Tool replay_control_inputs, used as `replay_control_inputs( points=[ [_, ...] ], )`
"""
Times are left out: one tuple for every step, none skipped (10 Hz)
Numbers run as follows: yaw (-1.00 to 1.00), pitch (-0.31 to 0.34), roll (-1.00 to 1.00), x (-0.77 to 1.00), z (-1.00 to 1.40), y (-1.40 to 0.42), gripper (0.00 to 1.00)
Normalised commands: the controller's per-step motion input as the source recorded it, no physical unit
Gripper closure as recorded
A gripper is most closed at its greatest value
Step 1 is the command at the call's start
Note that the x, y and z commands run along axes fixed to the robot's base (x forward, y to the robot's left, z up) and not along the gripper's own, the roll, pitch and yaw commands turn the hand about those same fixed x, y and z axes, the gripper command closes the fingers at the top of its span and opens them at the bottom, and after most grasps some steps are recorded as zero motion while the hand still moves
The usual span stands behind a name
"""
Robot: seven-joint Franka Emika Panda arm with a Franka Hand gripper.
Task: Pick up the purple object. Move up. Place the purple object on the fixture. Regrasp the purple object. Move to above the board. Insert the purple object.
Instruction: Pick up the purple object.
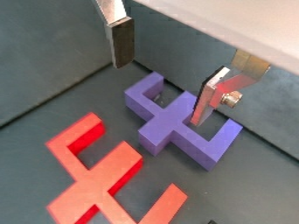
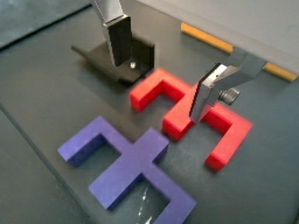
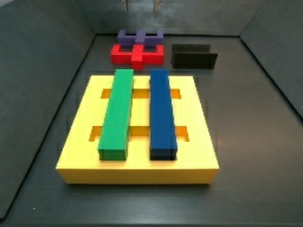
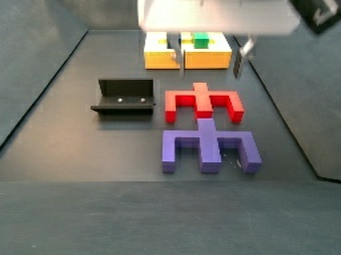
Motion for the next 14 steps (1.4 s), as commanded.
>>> replay_control_inputs(
  points=[
    [-0.01, -0.154, 0.00, 0.00, -0.74, 0.16, 0.00],
    [0.00, -0.133, 0.00, 0.03, -0.68, 0.13, 0.00],
    [0.00, -0.134, 0.00, 0.02, -0.63, 0.12, 0.00],
    [0.00, -0.136, -0.04, 0.10, -0.56, 0.07, 0.00],
    [0.00, -0.119, -0.03, 0.10, -0.53, 0.05, 0.00],
    [0.00, -0.127, -0.02, 0.04, -0.51, 0.01, 0.00],
    [0.00, -0.107, 0.00, 0.00, -0.44, 0.02, 0.00],
    [0.00, -0.083, 0.04, -0.04, -0.34, 0.00, 0.00],
    [0.00, -0.069, 0.06, -0.02, -0.31, 0.00, 0.00],
    [0.00, -0.061, 0.04, 0.00, -0.27, 0.00, 0.00],
    [0.00, -0.093, 0.00, 0.00, -0.32, 0.00, 0.00],
    [0.00, -0.093, 0.00, 0.00, -0.33, 0.00, 0.00],
    [0.00, -0.059, 0.00, 0.00, -0.28, 0.06, 0.00],
    [0.00, -0.027, 0.00, 0.00, -0.23, 0.15, 0.00]
  ],
)
